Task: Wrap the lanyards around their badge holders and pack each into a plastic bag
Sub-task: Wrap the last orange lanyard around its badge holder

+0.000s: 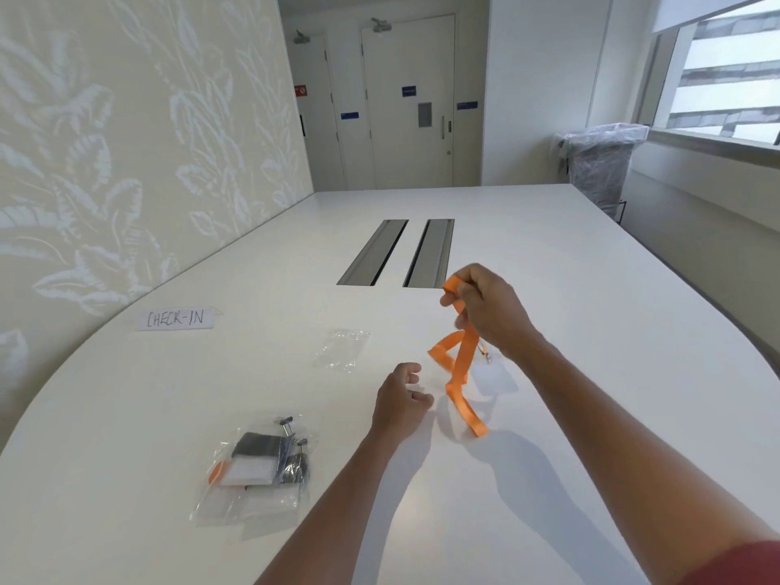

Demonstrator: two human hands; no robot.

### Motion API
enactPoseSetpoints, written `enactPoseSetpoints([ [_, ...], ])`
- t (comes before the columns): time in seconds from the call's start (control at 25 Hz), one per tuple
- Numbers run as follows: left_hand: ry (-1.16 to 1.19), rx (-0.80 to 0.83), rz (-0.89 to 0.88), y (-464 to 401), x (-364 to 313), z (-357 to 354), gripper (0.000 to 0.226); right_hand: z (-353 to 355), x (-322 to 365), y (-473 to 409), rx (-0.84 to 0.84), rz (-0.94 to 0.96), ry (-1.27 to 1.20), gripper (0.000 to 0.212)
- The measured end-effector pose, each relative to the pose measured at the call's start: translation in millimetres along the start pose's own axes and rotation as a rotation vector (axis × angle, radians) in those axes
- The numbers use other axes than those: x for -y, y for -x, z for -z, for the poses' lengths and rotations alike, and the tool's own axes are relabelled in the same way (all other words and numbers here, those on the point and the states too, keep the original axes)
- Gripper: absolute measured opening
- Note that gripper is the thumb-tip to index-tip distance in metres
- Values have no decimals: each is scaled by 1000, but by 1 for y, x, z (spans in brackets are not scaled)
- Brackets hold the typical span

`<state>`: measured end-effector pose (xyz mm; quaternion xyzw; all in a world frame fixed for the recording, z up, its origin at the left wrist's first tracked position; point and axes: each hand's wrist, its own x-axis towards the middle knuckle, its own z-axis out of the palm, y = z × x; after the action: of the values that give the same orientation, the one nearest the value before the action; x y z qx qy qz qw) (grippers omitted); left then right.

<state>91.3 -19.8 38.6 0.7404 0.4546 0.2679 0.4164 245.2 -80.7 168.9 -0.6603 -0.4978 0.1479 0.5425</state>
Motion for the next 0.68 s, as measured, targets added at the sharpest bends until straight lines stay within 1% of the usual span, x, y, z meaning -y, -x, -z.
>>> enactPoseSetpoints([
  [0.12,-21,137,-93,8,-3,0,73,3,27,-7,22,97,16,26],
  [0.2,-10,202,-144,12,-7,-1,76,3,42,-10,41,106,-25,28],
  [0.28,39,212,-146,13,-12,-1,70,3,53,-11,58,126,-45,28],
  [0.4,104,150,-74,13,-17,5,68,3,65,-12,74,167,-83,26],
  [0.44,138,117,-63,12,-16,8,64,2,67,-12,79,174,-93,25],
  [0.52,244,72,-50,10,-12,13,47,1,69,-13,82,176,-95,25],
  [0.56,300,58,-30,10,-10,16,38,1,68,-14,73,172,-74,26],
  [0.6,331,40,-9,11,-8,19,35,2,66,-16,53,163,-34,26],
  [0.68,311,-24,-7,12,-5,25,36,5,58,-21,-3,122,82,27],
])
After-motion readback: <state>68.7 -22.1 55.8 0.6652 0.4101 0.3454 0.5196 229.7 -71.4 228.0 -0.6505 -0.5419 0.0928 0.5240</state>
